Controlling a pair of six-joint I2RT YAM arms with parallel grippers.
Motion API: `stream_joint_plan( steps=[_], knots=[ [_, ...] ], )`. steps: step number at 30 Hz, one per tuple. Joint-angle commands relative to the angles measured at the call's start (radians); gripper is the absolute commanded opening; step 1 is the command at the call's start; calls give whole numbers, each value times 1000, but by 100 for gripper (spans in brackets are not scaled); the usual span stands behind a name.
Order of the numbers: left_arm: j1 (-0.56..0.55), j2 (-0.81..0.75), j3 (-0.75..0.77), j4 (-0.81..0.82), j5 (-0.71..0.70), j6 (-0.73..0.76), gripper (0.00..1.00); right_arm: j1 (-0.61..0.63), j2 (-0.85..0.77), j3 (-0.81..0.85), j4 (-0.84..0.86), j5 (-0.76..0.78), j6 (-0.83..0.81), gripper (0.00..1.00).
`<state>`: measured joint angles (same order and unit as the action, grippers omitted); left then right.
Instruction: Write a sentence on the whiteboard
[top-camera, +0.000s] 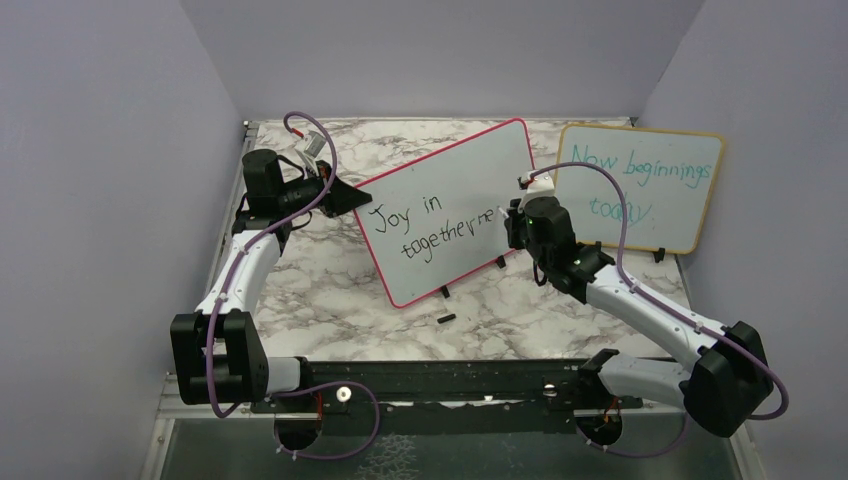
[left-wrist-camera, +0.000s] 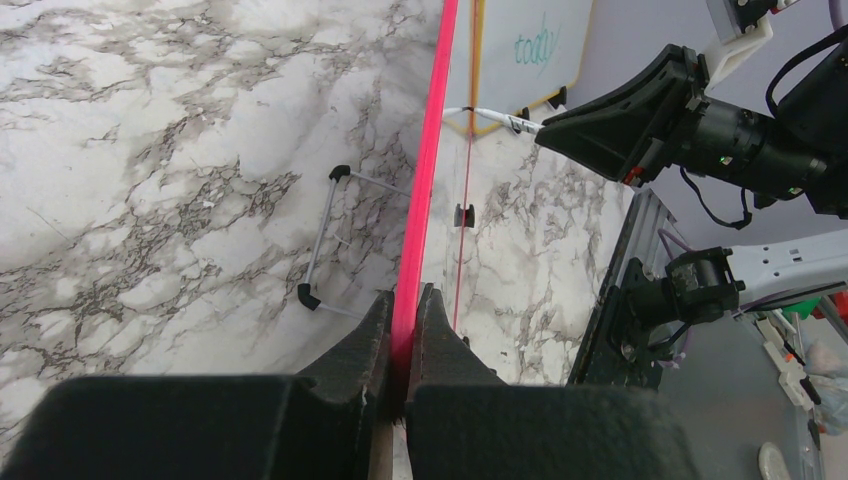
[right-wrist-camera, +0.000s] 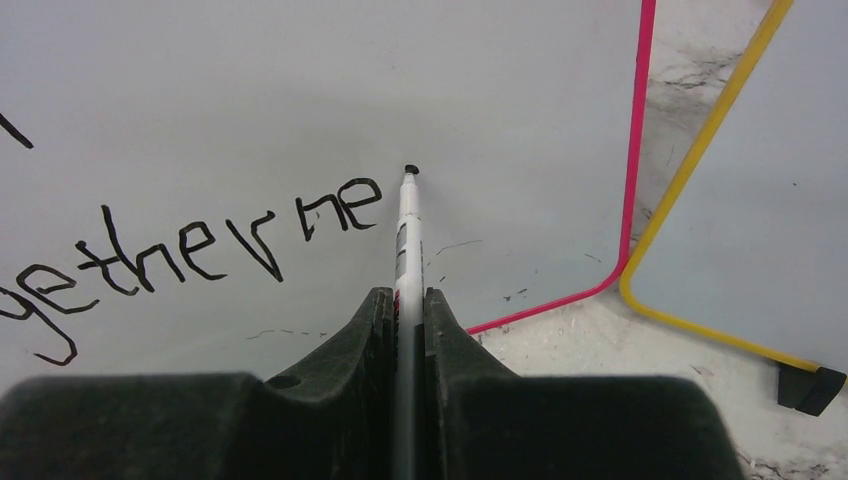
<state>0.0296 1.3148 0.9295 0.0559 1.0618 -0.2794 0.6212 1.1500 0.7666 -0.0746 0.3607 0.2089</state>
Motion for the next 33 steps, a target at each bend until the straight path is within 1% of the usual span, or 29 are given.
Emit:
stream_joint_plan(
  steps=[1,15,28,33],
  knots=[
    [-10,37,-18,-88,-127,111,0,-3,-17,-2,31,-44,0,0],
    [-10,37,-17,-88,-125,111,0,-2,-22,-16,-14,-65,-2,0],
    [-10,39,-18,-88,-126,111,0,-3,-19,-31,-59,-34,-3,0],
    [-10,37,-18,-88,-127,111,0,-3,-20,-35,-69,23,6,0]
  ],
)
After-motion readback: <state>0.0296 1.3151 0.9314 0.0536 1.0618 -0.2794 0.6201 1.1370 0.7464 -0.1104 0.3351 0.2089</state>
